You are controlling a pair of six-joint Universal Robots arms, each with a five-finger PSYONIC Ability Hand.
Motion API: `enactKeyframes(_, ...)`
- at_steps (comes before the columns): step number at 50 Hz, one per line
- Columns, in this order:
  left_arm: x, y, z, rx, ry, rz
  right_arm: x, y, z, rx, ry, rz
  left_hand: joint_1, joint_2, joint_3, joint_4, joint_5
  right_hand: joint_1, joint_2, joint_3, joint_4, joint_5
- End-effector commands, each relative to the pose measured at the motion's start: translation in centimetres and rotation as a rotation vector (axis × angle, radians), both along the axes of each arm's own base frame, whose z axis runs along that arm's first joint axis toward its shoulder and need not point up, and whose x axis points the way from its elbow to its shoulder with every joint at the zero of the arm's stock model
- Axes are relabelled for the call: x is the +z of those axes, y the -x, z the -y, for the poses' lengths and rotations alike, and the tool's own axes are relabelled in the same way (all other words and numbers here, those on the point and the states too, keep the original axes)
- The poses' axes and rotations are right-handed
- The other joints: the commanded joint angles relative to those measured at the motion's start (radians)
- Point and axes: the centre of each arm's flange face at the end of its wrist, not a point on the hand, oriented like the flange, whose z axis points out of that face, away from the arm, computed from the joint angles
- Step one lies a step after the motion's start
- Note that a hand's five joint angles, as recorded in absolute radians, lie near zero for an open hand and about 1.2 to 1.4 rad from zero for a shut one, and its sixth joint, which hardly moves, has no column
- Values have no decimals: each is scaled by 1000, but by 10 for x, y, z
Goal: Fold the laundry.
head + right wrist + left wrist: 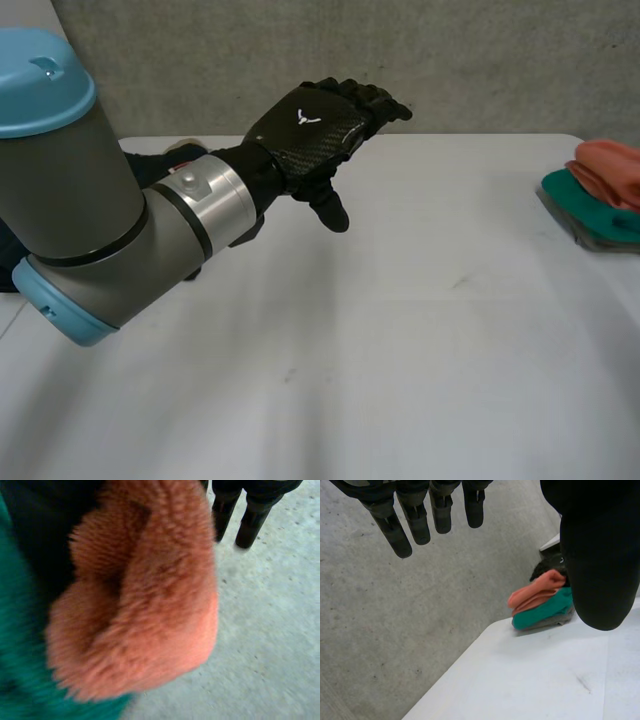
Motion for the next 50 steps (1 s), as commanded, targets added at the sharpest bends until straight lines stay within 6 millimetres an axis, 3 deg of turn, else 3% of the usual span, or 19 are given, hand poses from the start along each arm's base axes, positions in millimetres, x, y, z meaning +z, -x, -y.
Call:
enactKeyframes(1, 3, 0, -2, -2, 7, -5, 54, 8, -14, -24, 39, -8, -1, -15, -18, -10, -32, -69, -79, -93, -97, -165)
enactKeyframes(7, 4, 2, -5, -12, 9, -7, 99, 9, -35, -41, 4, 5, -1, -15, -18, -10, -32, -69, -79, -93, -97, -165)
enactKeyframes(17, 8, 5, -14, -34, 12, -14, 114, 33, -68, -142, -185, 54, -1, -15, -18, -10, -32, -69, -79, -93, -97, -165)
enactKeyframes(22, 15, 4, -17, -38, 19, -32, 119, 64, -82, -342, -268, -192, -4, -18, -21, -13, -35, -69, -79, -93, -97, -165)
enactKeyframes(27, 33, 3, -23, -46, 50, -80, 146, 67, -79, -509, -201, -366, -4, -18, -21, -13, -35, -69, -79, -93, -97, -165)
enactKeyframes(29, 41, 2, -23, -46, 65, -102, 161, 48, -74, -481, -125, -345, -1, -16, -18, -10, -32, -69, -79, -93, -97, -165)
enactKeyframes(30, 45, 1, -23, -44, 72, -113, 180, 26, -71, -443, -39, -297, -1, -15, -18, -10, -32, -69, -79, -93, -97, -165)
enactKeyframes(33, 67, -5, -24, -29, 113, -171, 218, -9, -77, -370, 113, -219, 2, -13, -15, -7, -29, -69, -79, -93, -97, -165)
enactKeyframes(34, 73, -7, -23, -17, 121, -186, 238, -34, -86, -312, 190, -176, 5, -10, -12, -4, -26, -69, -79, -93, -97, -165)
enactKeyframes(37, 95, -36, 2, 147, 163, -237, 252, -93, -106, -150, 268, -85, 8, -7, -9, -1, -23, -69, -79, -93, -97, -165)
enactKeyframes(38, 97, -43, 9, 188, 170, -240, 250, -111, -110, -102, 275, -66, 8, -7, -9, -1, -23, -69, -79, -93, -97, -165)
enactKeyframes(39, 100, -63, 27, 292, 181, -245, 247, -148, -121, 3, 291, -42, 8, -7, -9, -1, -23, -69, -79, -93, -97, -165)
enactKeyframes(40, 102, -73, 37, 344, 190, -244, 242, -165, -127, 50, 285, -35, 8, -7, -9, -1, -23, -69, -79, -93, -97, -165)
enactKeyframes(41, 101, -81, 44, 381, 190, -240, 231, -207, -145, 163, 270, -29, 8, -7, -9, -1, -23, -69, -79, -93, -97, -165)
enactKeyframes(42, 96, -106, 67, 493, 190, -218, 226, -220, -153, 203, 260, -28, 8, -7, -9, -1, -23, -69, -79, -93, -97, -165)
enactKeyframes(44, 88, -131, 88, 593, 188, -178, 211, -244, -169, 278, 216, -29, 8, -7, -9, -1, -23, -69, -79, -93, -97, -165)
enactKeyframes(45, 78, -149, 103, 659, 184, -128, 193, -263, -187, 352, 156, -38, 8, -7, -9, -1, -23, -69, -79, -93, -97, -165)
enactKeyframes(48, 50, -173, 130, 740, 168, -23, 166, -278, -206, 405, 71, -66, 8, -7, -9, -1, -23, -69, -79, -93, -97, -165)
enactKeyframes(50, 14, -188, 156, 784, 140, 96, 144, -282, -220, 425, -3, -102, 8, -7, -9, -1, -23, -69, -79, -93, -97, -165)
